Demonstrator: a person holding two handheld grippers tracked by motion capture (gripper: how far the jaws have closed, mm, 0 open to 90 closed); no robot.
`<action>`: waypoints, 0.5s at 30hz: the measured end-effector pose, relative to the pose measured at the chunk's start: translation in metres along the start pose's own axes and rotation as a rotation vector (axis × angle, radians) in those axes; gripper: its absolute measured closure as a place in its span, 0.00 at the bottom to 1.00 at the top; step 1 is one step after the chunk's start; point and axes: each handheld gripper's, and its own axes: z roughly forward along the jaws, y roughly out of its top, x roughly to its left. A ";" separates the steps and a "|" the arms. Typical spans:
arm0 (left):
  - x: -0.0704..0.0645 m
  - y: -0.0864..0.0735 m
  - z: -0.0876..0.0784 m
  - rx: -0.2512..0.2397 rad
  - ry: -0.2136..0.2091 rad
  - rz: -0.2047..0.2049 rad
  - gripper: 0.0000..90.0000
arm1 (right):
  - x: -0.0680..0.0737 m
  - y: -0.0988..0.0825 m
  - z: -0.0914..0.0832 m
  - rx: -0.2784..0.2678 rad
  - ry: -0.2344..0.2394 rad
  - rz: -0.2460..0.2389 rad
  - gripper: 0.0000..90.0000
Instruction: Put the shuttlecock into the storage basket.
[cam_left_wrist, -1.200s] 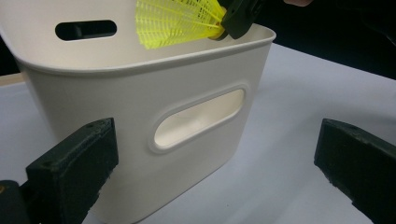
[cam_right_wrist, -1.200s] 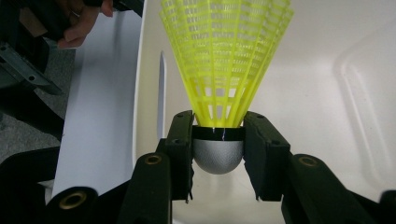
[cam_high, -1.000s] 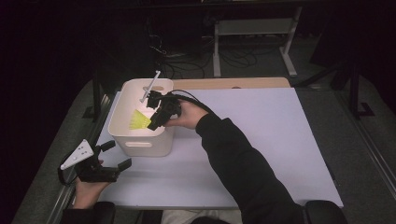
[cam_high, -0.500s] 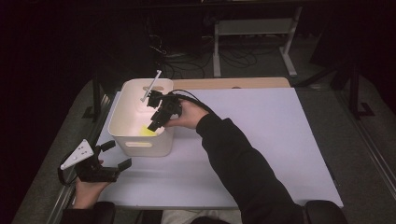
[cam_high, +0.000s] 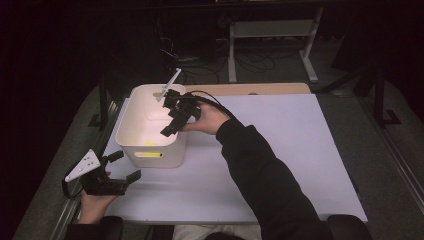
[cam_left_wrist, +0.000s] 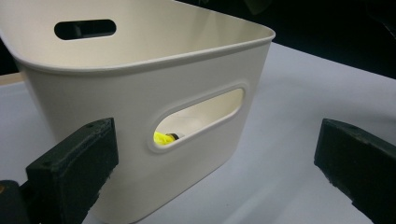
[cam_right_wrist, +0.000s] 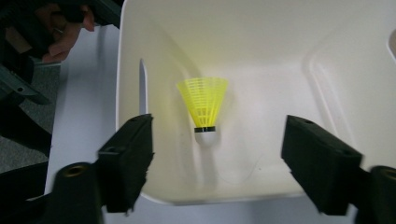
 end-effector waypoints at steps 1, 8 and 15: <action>0.000 0.000 0.000 0.001 0.000 0.000 0.00 | 0.000 -0.001 -0.002 -0.002 -0.010 0.002 0.21; 0.000 0.000 0.000 0.002 0.002 -0.002 0.00 | -0.002 -0.009 -0.014 -0.026 -0.063 0.014 0.07; 0.000 0.000 0.000 0.005 0.002 0.001 0.00 | -0.002 -0.017 -0.026 -0.046 -0.111 0.004 0.00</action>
